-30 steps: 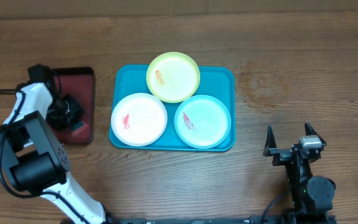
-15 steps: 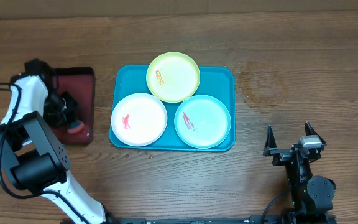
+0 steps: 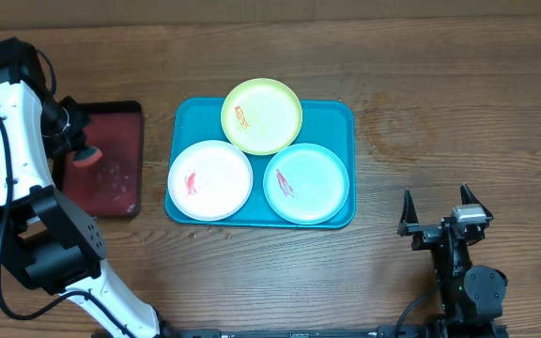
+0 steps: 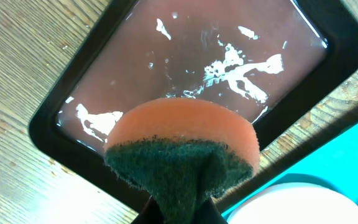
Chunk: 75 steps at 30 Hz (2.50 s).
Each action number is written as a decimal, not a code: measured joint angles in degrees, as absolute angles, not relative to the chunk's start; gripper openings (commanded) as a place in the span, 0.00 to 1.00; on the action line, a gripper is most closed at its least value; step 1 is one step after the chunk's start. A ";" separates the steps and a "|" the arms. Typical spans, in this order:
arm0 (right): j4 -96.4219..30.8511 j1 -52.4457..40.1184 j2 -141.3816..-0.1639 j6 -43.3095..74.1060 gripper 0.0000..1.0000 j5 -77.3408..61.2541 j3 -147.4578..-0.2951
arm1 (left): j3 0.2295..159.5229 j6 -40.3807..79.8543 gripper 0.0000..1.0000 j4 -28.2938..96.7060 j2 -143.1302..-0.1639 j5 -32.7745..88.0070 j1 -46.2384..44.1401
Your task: Clean dirty plates on tray and stack at the side
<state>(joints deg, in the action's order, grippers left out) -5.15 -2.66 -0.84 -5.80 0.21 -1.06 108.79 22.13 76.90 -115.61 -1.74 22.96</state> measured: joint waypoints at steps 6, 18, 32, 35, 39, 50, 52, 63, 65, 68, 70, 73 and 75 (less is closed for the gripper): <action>-5.17 -2.66 -0.84 -5.82 1.00 0.21 -1.06 | 102.39 22.13 0.04 69.19 -115.35 -2.59 22.96; -5.17 -2.66 -0.84 -5.82 1.00 0.23 -1.06 | 100.64 22.13 0.04 76.09 -115.39 -2.63 22.96; -5.15 -2.66 -0.84 -5.82 1.00 0.21 -1.06 | 110.59 22.13 0.04 76.66 -108.31 -2.87 22.85; -5.15 -2.66 -0.84 -5.82 1.00 0.21 -1.06 | 102.80 22.15 0.04 70.39 -108.55 -2.87 22.85; -5.13 -2.66 -0.84 -5.80 1.00 0.19 -1.06 | 94.11 22.09 0.04 67.75 -110.30 -2.20 22.85; -5.17 -2.66 -0.84 -5.85 1.00 0.19 -1.06 | 107.74 18.90 0.04 78.78 -107.39 4.71 22.11; -5.17 -2.66 -0.84 -5.82 1.00 0.21 -1.06 | 108.92 18.85 0.04 79.13 -104.25 5.80 21.12; -5.15 -2.66 -0.84 -5.80 1.00 0.21 -1.06 | 99.74 17.85 0.04 77.45 -99.26 8.25 4.64; -5.19 -2.66 -0.84 -5.82 1.00 0.19 -1.06 | 94.19 18.04 0.04 72.97 -99.94 8.45 1.37; -5.15 -2.66 -0.84 -5.78 1.00 0.21 -1.06 | 86.21 19.16 0.04 65.56 -101.16 8.64 -2.74; -5.17 -2.66 -0.84 -5.80 1.00 0.19 -1.06 | 81.12 20.18 0.04 59.86 -101.86 8.62 -4.97; -5.15 -2.66 -0.84 -5.80 1.00 0.21 -1.06 | 75.83 21.56 0.04 52.40 -102.78 8.62 -7.38; -5.17 -2.66 -0.84 -5.80 1.00 0.19 -1.06 | 73.82 22.24 0.04 49.15 -103.72 8.62 -8.62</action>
